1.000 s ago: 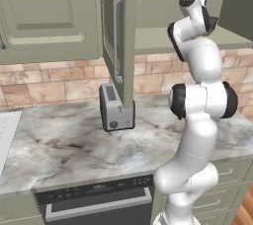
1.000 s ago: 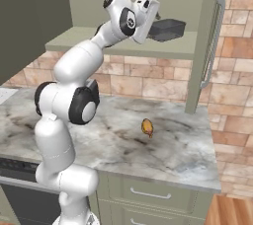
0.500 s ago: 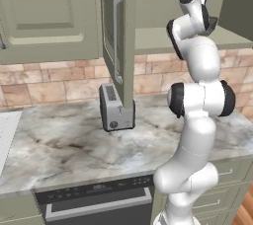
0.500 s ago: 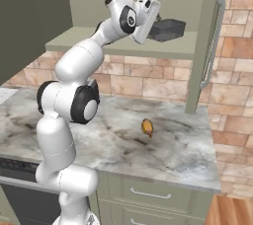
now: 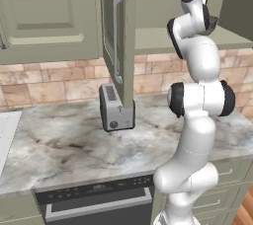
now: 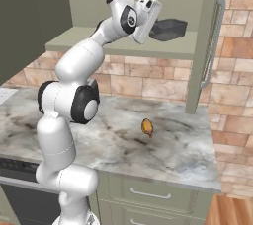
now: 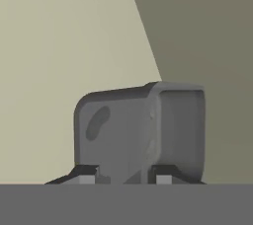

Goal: Retrieve the tupperware from the cabinet, then place the raw meat into the tupperware to avoid contamination.

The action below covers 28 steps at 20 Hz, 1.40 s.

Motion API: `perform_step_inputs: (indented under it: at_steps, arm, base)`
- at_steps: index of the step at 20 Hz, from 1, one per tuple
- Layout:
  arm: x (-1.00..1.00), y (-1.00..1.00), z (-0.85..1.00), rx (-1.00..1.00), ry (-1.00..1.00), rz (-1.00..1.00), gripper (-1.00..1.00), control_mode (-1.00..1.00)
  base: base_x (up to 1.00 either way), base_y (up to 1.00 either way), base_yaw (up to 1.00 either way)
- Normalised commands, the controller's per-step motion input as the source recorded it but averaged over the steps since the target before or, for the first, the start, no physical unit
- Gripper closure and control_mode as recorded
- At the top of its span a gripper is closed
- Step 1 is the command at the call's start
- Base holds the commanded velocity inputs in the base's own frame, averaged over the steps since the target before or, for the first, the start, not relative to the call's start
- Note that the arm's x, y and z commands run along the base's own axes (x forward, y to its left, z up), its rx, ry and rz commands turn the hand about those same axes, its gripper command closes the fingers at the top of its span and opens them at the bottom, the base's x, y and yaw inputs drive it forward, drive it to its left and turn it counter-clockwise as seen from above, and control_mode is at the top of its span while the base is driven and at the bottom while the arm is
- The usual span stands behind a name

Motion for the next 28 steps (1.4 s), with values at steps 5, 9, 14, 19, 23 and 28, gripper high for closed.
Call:
perform_step_inputs:
  at_steps: [5,9,14,19,23,28]
  arm:
    - [0.0,0.0,-0.13,0.02,0.0,0.0,1.0,-1.0]
    - [0.02,0.0,-0.08,0.0,0.0,0.0,1.0,-1.0]
    - [0.01,0.09,-0.01,0.0,0.0,0.0,1.0,-1.0]
    - [-0.03,0.22,0.09,-0.04,-0.06,-0.01,1.0,-1.0]
    - [-0.01,0.16,0.04,-0.02,-0.05,-0.01,1.0,-1.0]
    - [0.0,0.05,0.0,0.0,0.0,0.0,1.0,-1.0]
  base:
    - [0.0,0.0,0.0]
    - [0.0,0.0,0.0]
    - [0.0,0.0,0.0]
    - [0.0,0.0,0.0]
    - [0.0,0.0,0.0]
    - [0.0,0.0,0.0]
